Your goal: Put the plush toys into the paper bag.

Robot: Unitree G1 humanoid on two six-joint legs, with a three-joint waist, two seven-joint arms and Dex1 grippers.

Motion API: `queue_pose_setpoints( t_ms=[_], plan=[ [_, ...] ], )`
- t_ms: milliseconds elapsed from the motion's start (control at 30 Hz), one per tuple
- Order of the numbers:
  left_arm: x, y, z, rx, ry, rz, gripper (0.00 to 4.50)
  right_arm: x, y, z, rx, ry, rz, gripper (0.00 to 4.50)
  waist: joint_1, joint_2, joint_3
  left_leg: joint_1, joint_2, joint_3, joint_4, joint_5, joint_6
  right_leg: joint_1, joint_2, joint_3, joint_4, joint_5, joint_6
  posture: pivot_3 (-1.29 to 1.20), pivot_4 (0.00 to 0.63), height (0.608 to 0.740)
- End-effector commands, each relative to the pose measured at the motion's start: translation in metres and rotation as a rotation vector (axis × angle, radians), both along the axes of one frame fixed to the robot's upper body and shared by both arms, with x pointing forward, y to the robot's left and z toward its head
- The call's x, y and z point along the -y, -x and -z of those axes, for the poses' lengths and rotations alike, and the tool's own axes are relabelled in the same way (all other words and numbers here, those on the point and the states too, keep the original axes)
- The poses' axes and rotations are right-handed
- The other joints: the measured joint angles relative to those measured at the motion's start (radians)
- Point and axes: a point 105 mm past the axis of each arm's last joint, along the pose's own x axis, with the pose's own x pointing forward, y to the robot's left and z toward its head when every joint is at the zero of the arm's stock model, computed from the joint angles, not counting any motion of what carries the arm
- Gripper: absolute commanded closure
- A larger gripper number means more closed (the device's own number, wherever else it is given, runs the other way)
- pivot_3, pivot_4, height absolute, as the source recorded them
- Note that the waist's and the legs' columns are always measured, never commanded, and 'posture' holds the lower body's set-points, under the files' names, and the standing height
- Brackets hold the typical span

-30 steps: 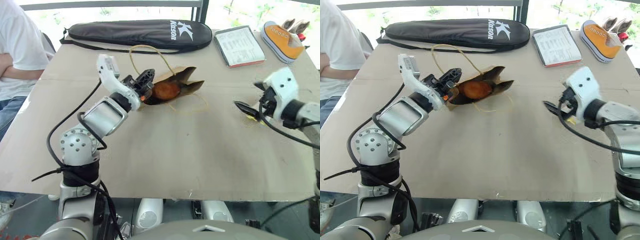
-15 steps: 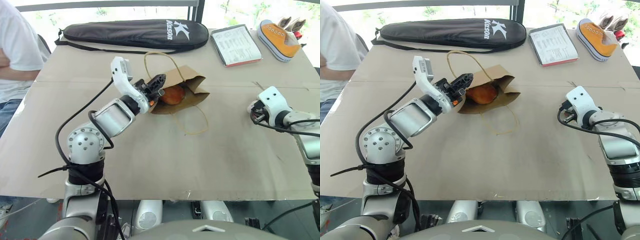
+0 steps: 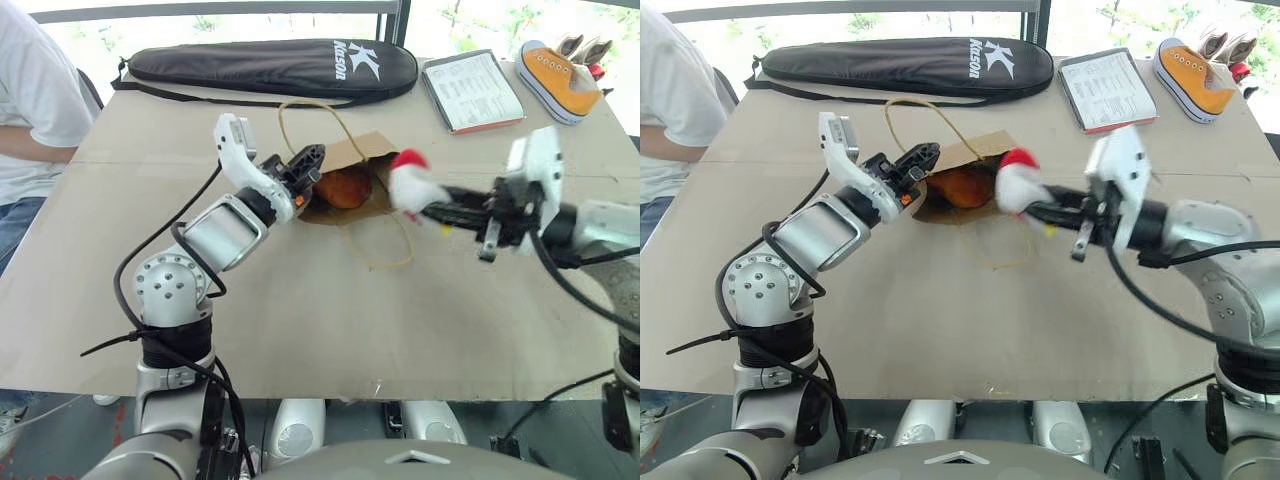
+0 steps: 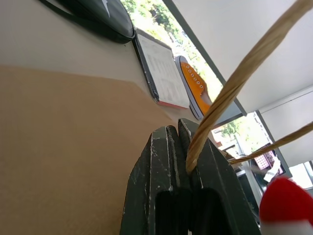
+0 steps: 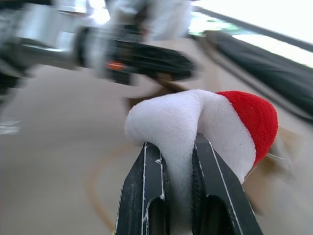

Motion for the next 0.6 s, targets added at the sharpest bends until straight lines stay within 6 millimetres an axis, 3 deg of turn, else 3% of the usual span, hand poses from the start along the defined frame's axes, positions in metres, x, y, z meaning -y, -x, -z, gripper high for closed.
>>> queue_pose_setpoints(
  t_ms=[33, 167, 333, 433, 600],
  plan=[
    [0.002, 0.005, -0.013, 0.044, 0.01, 0.02, 4.5, -0.018, 0.004, 0.003, 0.016, 0.028, -0.076, 4.48, 0.0, 0.0, 0.0, 0.0, 0.0, 0.0, 0.0, 0.0, 0.0, 0.0, 0.0, 0.0, 0.0, 0.0, 0.0, 0.0, 0.15, 0.74],
    [0.003, 0.009, -0.014, 0.048, 0.009, 0.035, 4.5, -0.029, -0.01, 0.005, 0.021, 0.028, -0.067, 4.48, 0.0, 0.0, 0.0, 0.0, 0.0, 0.0, 0.0, 0.0, 0.0, 0.0, 0.0, 0.0, 0.0, 0.0, 0.0, 0.0, 0.15, 0.74],
    [0.012, 0.022, -0.011, 0.047, -0.006, 0.119, 4.5, -0.042, -0.058, 0.02, 0.083, 0.069, 0.059, 4.48, -0.006, 0.0, 0.0, 0.0, 0.0, 0.0, 0.0, 0.0, 0.0, -0.001, 0.001, 0.0, 0.001, 0.0, 0.0, 0.0, 0.15, 0.74],
    [0.013, 0.025, -0.008, 0.047, -0.02, 0.131, 4.5, -0.056, -0.071, 0.023, 0.105, 0.085, 0.056, 4.48, -0.004, 0.0, 0.0, 0.0, 0.001, 0.0, 0.0, 0.002, -0.004, -0.001, 0.001, 0.0, 0.001, 0.0, 0.0, 0.0, 0.15, 0.74],
    [0.014, 0.026, -0.005, 0.039, -0.005, 0.139, 4.5, -0.075, -0.095, 0.053, 0.149, 0.226, 0.057, 4.48, -0.003, 0.0, 0.0, 0.0, 0.001, 0.0, 0.0, 0.003, -0.004, -0.001, 0.0, 0.0, 0.001, 0.0, 0.0, 0.0, 0.15, 0.74]
  ],
)
